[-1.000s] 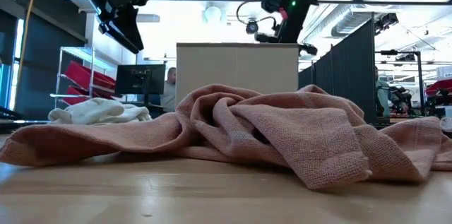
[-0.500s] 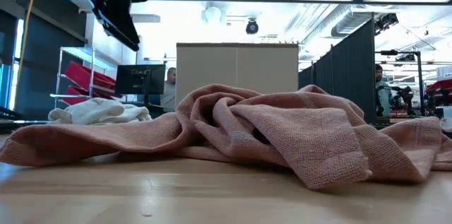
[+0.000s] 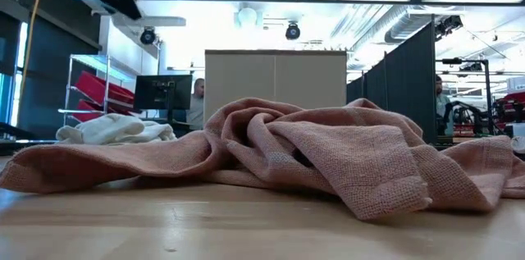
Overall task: Fold towel
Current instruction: Fold the brown towel
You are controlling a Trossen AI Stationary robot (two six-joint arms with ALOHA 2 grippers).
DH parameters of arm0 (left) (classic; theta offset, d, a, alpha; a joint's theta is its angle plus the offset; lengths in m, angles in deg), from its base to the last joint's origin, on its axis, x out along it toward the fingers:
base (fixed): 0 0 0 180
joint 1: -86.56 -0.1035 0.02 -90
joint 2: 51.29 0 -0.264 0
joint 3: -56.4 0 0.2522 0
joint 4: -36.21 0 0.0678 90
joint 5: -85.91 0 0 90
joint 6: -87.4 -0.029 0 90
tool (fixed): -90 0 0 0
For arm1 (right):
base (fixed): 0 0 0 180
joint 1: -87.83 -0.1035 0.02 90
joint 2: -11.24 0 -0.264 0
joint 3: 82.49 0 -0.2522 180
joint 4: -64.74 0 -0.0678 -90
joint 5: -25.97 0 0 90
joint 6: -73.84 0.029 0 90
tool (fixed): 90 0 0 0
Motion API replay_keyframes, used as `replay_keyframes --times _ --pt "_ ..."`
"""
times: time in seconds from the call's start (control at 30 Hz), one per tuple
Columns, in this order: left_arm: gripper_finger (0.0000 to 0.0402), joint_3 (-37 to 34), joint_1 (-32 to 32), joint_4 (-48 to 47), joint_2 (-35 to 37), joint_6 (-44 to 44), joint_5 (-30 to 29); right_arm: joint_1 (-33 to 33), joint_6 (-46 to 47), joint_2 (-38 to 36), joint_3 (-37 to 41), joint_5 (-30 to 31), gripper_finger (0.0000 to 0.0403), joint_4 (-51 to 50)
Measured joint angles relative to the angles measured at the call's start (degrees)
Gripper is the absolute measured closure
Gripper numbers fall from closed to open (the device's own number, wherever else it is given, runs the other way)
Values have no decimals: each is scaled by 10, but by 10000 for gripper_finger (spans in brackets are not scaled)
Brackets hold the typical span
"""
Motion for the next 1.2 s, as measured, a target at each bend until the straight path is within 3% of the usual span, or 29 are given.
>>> replay_keyframes --times 0.27,0.47,0.63,0.73,1.2 --pt "227 19 130 170 -158 55 -18 -99 13 -2 0 -2 245 -29" --pt "227 110 161 155 -323 108 -57 -174 40 -2 0 50 245 -66" --pt "227 188 163 40 -423 157 -69 -211 65 -2 0 65 246 -90" --pt "227 204 164 -8 -454 182 -81 -230 77 -2 0 68 246 -97" --pt "228 205 176 -29 -499 156 -58 -276 131 -2 0 115 246 -128"
